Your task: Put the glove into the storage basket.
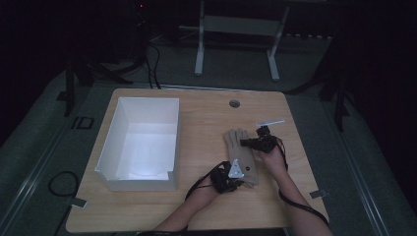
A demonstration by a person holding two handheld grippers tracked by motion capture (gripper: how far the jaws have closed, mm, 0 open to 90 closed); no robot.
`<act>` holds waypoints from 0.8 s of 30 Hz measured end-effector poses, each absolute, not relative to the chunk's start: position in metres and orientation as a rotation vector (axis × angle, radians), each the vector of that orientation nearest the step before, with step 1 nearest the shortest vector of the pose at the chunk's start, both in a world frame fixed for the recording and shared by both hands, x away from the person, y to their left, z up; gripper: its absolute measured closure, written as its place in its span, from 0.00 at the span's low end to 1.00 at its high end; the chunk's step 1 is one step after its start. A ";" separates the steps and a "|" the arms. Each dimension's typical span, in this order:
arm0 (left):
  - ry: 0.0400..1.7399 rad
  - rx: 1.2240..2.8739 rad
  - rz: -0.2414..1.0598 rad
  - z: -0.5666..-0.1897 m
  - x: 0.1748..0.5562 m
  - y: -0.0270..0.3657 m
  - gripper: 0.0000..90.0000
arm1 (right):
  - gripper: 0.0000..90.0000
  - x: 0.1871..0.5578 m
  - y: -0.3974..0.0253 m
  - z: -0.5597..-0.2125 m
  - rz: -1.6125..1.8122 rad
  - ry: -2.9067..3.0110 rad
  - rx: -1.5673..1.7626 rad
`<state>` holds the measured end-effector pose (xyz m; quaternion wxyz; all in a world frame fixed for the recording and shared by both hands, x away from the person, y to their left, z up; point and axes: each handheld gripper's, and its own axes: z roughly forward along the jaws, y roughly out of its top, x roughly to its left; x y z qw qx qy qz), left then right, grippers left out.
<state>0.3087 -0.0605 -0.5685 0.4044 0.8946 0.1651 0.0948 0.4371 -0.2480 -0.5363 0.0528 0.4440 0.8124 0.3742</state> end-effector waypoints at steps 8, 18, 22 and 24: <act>0.395 2.275 0.263 -0.568 0.307 -0.061 0.90 | 0.51 0.443 -0.243 -0.549 1.146 2.497 1.432; 0.402 2.270 0.250 -0.568 0.307 -0.060 0.90 | 0.76 0.443 -0.237 -0.553 1.200 2.585 1.394; 0.438 2.264 0.227 -0.567 0.307 -0.057 0.90 | 0.78 0.441 -0.235 -0.549 1.226 2.544 1.381; 0.468 2.246 0.198 -0.566 0.308 -0.054 0.90 | 0.78 0.441 -0.237 -0.546 1.247 2.528 1.387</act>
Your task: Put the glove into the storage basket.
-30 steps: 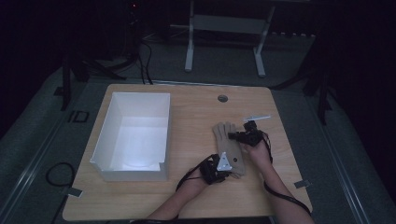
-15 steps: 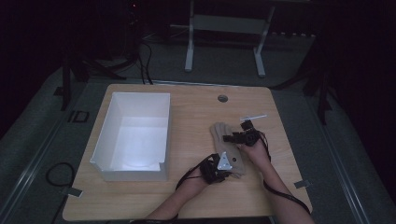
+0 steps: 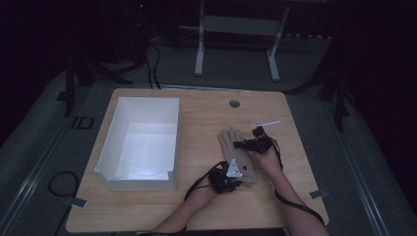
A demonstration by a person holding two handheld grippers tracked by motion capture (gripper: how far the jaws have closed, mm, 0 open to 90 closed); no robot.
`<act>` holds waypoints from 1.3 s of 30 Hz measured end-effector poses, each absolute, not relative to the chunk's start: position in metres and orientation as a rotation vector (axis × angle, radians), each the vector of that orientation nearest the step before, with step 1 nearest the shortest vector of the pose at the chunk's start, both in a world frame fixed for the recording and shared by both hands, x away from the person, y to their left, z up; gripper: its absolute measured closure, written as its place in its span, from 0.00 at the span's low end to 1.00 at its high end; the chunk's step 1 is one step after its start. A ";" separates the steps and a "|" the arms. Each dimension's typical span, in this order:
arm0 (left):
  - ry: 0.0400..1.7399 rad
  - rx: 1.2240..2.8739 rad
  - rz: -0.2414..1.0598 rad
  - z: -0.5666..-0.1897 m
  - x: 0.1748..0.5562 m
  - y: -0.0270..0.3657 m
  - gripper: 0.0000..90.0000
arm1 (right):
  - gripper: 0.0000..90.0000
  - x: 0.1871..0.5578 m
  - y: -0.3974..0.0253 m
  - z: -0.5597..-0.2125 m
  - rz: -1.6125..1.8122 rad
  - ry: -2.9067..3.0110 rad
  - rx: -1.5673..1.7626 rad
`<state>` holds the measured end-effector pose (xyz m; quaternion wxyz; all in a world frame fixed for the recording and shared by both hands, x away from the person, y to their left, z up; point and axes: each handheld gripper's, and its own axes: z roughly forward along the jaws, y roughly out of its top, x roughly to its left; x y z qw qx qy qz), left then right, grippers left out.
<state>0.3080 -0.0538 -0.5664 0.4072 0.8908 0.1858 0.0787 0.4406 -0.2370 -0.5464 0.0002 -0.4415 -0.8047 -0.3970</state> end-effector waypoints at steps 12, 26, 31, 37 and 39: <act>0.464 2.253 0.266 -0.535 0.310 -0.045 0.90 | 0.79 0.439 -0.244 -0.511 -1.375 -2.490 -1.381; 0.454 2.225 0.291 -0.474 0.307 -0.030 0.90 | 0.78 0.429 -0.239 -0.447 -1.536 -2.492 -1.308; 0.454 2.217 0.286 -0.453 0.308 -0.020 0.90 | 0.78 0.428 -0.235 -0.430 -1.576 -2.482 -1.286; 0.442 2.237 0.335 -0.435 0.306 -0.012 0.90 | 0.78 0.427 -0.227 -0.411 -1.617 -2.489 -1.265; 0.442 2.240 0.351 -0.431 0.306 -0.008 0.90 | 0.78 0.428 -0.224 -0.406 -1.629 -2.482 -1.253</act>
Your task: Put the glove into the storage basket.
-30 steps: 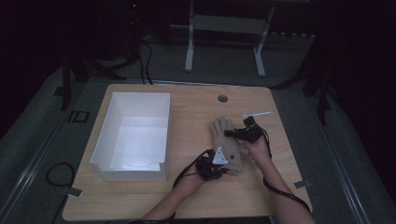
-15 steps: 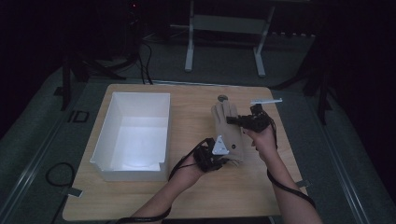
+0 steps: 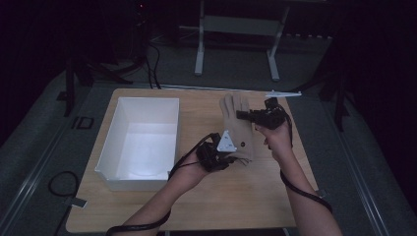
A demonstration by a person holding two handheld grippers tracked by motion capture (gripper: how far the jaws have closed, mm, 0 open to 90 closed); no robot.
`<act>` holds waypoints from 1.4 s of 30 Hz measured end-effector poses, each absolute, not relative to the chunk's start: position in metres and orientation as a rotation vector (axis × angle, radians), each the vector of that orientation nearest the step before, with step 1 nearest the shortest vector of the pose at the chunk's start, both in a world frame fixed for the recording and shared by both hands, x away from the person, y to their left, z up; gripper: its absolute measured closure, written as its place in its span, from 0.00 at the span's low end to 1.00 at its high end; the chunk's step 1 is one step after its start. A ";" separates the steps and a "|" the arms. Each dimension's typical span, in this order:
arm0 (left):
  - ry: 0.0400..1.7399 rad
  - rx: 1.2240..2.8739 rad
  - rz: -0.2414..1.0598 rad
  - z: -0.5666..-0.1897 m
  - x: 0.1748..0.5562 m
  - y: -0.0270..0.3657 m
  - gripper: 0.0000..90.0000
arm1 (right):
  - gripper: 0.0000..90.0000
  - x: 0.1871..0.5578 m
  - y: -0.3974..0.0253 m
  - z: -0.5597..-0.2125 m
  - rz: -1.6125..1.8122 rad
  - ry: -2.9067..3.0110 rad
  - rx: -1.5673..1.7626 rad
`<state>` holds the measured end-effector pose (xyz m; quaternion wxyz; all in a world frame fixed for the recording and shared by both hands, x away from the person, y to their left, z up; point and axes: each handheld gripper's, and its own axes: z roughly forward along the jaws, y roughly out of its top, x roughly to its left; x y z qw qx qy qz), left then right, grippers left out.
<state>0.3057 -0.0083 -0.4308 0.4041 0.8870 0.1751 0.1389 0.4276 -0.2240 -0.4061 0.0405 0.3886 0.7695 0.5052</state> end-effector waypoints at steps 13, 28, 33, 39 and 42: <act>0.495 2.253 0.412 -0.419 0.300 0.030 0.90 | 0.78 0.429 -0.181 -0.385 1.557 2.388 1.099; 0.584 2.252 0.453 -0.419 0.291 0.088 0.90 | 0.78 0.431 -0.113 -0.381 1.557 2.455 1.013; 0.608 2.249 0.470 -0.419 0.290 0.106 0.90 | 0.78 0.434 -0.093 -0.381 1.569 2.475 1.001; 0.633 2.230 0.489 -0.418 0.288 0.125 0.90 | 0.78 0.435 -0.071 -0.379 1.584 2.482 0.981; 0.653 2.221 0.498 -0.420 0.286 0.138 0.90 | 0.78 0.435 -0.061 -0.379 1.579 2.493 0.964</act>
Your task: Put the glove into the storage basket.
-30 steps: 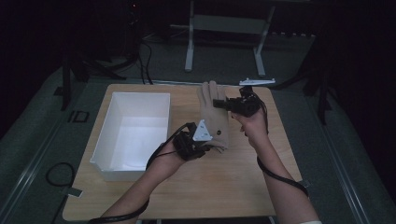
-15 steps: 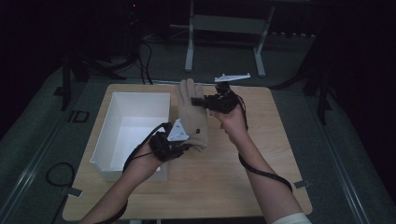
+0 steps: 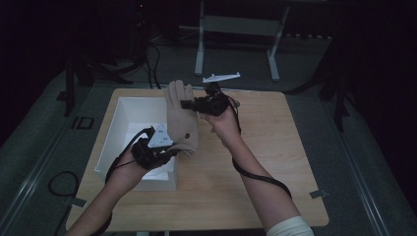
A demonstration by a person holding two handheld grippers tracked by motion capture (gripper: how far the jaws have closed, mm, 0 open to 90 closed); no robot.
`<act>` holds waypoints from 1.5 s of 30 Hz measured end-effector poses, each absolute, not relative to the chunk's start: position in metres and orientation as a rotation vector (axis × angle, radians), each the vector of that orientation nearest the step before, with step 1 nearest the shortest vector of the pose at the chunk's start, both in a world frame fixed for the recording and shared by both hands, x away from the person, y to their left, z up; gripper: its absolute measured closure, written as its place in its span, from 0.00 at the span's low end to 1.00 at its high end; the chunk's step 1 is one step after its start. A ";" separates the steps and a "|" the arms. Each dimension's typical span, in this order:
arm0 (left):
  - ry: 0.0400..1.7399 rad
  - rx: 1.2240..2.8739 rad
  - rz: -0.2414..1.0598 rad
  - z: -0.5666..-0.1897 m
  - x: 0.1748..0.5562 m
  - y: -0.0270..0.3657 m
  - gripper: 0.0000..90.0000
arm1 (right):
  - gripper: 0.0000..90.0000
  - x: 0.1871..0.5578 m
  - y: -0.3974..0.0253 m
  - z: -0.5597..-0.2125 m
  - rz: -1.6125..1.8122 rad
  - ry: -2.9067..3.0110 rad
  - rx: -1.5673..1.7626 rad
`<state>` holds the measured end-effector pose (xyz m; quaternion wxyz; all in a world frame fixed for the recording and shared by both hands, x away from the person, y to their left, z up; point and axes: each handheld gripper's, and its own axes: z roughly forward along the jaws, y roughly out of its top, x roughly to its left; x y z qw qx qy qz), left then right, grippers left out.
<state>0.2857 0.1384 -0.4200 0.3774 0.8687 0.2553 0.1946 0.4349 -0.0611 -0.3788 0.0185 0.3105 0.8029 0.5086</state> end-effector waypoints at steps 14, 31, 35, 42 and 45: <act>0.749 2.203 0.548 -0.431 0.277 0.187 0.90 | 0.78 0.436 -0.011 -0.384 1.575 2.550 0.913; 0.871 2.217 0.504 -0.468 0.274 0.210 0.90 | 0.78 0.437 0.035 -0.425 1.473 2.626 0.949; 0.899 2.221 0.482 -0.481 0.274 0.209 0.90 | 0.78 0.439 0.044 -0.435 1.423 2.650 0.948; 0.938 2.215 0.442 -0.496 0.274 0.209 0.90 | 0.78 0.442 0.056 -0.449 1.341 2.700 0.947; 0.951 2.202 0.431 -0.501 0.274 0.211 0.89 | 0.78 0.444 0.062 -0.454 1.285 2.726 0.932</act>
